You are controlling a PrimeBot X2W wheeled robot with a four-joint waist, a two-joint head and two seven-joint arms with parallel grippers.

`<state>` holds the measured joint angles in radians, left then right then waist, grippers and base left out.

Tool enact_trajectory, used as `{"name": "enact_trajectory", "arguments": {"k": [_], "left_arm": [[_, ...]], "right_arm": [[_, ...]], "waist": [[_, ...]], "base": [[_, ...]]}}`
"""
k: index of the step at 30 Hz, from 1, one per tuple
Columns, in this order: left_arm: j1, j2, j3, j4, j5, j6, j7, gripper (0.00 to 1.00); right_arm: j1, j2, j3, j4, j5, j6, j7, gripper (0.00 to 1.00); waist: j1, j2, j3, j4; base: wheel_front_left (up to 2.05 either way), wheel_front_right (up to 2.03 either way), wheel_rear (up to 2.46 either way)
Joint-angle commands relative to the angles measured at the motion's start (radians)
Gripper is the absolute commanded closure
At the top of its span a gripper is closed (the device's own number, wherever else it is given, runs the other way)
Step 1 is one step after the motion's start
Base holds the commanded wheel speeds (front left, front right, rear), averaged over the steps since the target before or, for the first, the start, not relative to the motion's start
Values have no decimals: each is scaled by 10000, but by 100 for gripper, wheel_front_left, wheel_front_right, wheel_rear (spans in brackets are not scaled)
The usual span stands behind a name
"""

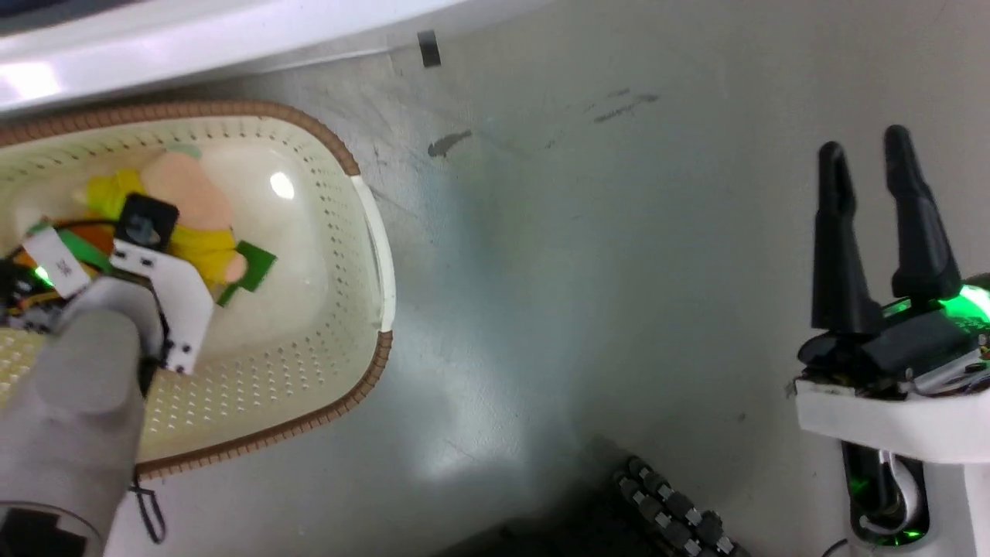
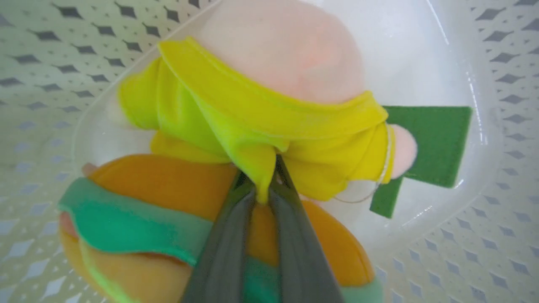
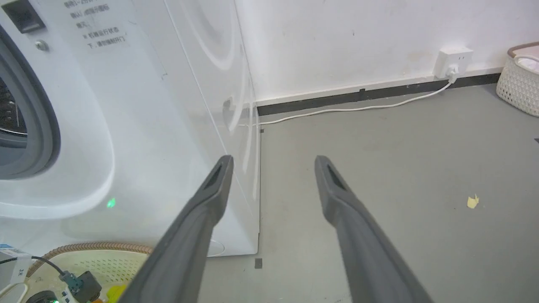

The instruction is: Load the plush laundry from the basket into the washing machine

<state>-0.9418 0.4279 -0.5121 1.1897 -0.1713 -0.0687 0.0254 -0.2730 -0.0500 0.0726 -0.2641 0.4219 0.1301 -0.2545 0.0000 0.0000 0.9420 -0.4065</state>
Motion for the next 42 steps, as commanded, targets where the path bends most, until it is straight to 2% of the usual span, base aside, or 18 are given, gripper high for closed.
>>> {"name": "enact_trajectory", "arguments": {"k": [1,12,20,22,23,24,25,26,27,28,29,30,34,38,42], "left_arm": [[307,-172,-78,258,-130,17,-185,100],[2075,-1794,102,181,-909,-72,-2358,100],[3361,-2336,334,-880,-1389,-251,-2857,100],[3775,-2333,499,-1721,-1457,-206,-2864,100],[3775,-2333,499,-1721,-1457,-206,-2864,100],[4301,-2297,757,-2717,-1523,-74,-2867,100],[4301,-2297,757,-2717,-1523,-74,-2867,100],[4828,-2235,1070,-3882,-1488,180,-2868,100],[4828,-2235,1070,-3882,-1488,180,-2868,100],[5114,-2225,1225,-4450,-1461,293,-2869,100],[5639,-2256,1547,-5565,-1404,479,-2869,100],[5639,-2256,1547,-5565,-1404,479,-2869,100],[6353,-2423,2195,-7634,-1235,701,-2870,100],[6531,-2573,2696,-9151,-1022,612,-2870,100],[6151,-2585,3108,-10089,-835,410,-2871,100]], "right_arm": [[-120,-2,-68,70,-19,6,-72,0],[834,-2,-584,693,-898,6,-72,0],[1646,-2,-990,882,-1580,6,-72,0],[1786,-2,-1114,904,-1638,6,-72,0],[1786,-2,-1114,904,-1638,6,-72,0],[1910,-2,-1220,882,-1676,6,-72,0],[1910,-2,-1220,882,-1676,6,-72,0],[2010,-2,-1307,847,-1678,6,-72,0],[2010,-2,-1307,847,-1678,6,-72,0],[2061,-2,-1333,844,-1679,6,-72,0],[2162,-2,-1346,845,-1684,6,-72,0],[2162,-2,-1346,845,-1684,6,-72,0],[2217,-2,-1262,828,-1727,6,-72,0],[2106,-2,-1141,778,-1768,6,-72,0],[1959,-2,-986,737,-1817,6,-72,0]], "waist": [[0,0,-686,333],[0,0,-4077,1832],[0,0,-5740,2796],[0,0,-6014,2950],[0,0,-6014,2950],[0,0,-6216,3067],[0,0,-6216,3067],[0,0,-6335,3171],[0,0,-6335,3171],[0,0,-6402,3215],[0,0,-6489,3299],[0,0,-6489,3299],[0,0,-6480,3370],[0,0,-6245,3278],[0,0,-5780,3038]], "base": [[0,0,0],[0,0,0],[0,0,0],[0,0,0],[0,0,0],[0,0,0],[0,0,0],[0,0,0],[0,0,0],[0,0,0],[0,0,0],[0,0,0],[0,0,0],[0,0,0],[0,0,0]]}}
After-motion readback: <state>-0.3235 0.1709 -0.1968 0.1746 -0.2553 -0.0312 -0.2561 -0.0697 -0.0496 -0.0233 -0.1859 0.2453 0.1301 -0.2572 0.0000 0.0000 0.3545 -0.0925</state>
